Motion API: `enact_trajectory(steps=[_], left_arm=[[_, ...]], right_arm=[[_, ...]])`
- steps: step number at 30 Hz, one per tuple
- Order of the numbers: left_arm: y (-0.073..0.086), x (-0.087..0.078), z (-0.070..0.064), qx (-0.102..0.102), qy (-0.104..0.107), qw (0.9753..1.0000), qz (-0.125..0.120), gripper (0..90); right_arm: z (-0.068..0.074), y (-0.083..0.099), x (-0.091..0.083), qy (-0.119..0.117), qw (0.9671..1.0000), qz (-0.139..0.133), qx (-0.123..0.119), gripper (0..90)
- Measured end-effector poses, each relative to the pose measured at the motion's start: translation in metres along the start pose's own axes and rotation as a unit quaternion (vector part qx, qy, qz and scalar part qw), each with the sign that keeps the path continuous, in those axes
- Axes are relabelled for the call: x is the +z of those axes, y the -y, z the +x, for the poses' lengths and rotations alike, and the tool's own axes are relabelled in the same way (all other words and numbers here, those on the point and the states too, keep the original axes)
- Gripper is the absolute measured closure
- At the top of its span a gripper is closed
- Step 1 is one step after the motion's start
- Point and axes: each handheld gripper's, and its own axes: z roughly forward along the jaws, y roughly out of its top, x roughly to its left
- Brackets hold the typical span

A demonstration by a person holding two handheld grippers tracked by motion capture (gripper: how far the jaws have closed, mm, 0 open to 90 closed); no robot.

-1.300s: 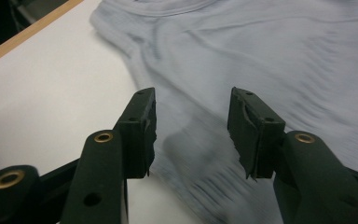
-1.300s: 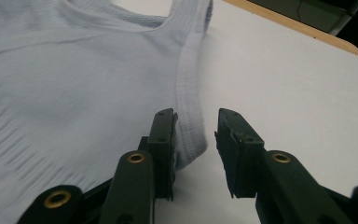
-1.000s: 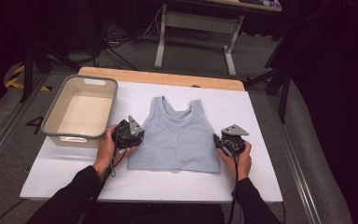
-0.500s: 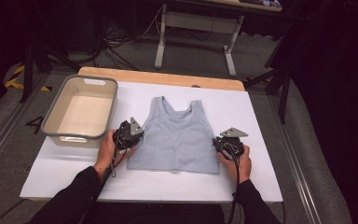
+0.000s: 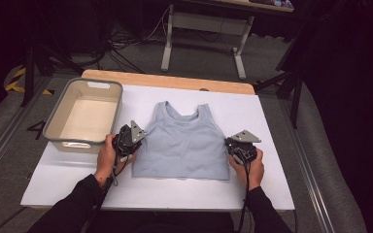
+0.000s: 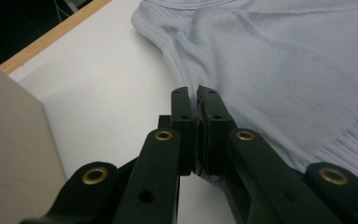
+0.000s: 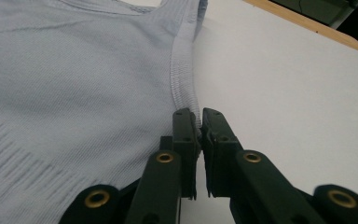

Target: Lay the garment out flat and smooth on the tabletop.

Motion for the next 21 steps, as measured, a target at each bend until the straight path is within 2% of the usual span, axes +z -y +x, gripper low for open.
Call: enact_trajectory(steps=[4,12,17,19,21], left_arm=[[0.001,0.000,0.001,0.001,-0.006,0.9999,0.010,86.4],[-0.002,-0.007,0.004,-0.008,-0.031,0.9995,-0.002,86.5],[0.003,0.000,0.000,-0.013,-0.023,0.9996,0.002,85.9],[0.003,0.001,-0.002,-0.008,-0.026,0.9996,0.000,83.4],[0.003,0.001,-0.006,-0.007,-0.033,0.9993,-0.014,80.4]], right_arm=[[0.001,-0.003,0.005,0.000,1.0000,0.001,-0.002,84.7],[0.005,-0.007,0.007,0.000,1.0000,-0.003,-0.009,84.3],[0.007,-0.004,0.011,0.004,0.9999,0.010,-0.008,80.2],[0.006,-0.002,0.012,0.007,0.9998,0.016,-0.012,78.7],[0.005,0.001,0.010,0.008,0.9998,0.015,-0.009,79.4]])
